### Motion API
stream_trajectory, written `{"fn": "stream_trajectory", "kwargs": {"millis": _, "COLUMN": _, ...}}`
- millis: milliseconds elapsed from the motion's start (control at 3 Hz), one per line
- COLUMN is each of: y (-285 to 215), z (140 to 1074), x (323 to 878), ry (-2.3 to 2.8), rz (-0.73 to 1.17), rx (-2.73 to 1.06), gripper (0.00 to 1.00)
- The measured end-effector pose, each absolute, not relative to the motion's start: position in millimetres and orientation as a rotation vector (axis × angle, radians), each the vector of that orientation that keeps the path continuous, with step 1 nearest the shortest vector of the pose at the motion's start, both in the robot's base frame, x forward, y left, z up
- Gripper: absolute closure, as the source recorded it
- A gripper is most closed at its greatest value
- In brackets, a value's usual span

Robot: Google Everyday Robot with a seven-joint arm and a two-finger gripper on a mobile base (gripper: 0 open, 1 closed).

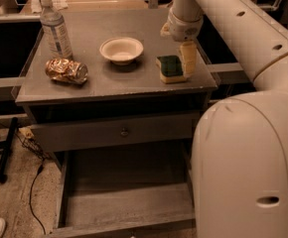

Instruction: Place sponge into middle drawer

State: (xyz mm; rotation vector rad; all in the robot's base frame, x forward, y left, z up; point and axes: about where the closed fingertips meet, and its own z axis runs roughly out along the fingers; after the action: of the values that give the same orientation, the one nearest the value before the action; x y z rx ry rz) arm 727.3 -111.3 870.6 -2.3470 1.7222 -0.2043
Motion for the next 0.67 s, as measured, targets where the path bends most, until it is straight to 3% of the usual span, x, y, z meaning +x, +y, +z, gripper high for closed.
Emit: {"fn": "stream_trajectory", "kwargs": {"millis": 667, "y": -123.3, "z": 839.4, "x": 737.2, "ry": 1.805, "rz": -0.153, "rx": -2.294, "gripper": 0.00}}
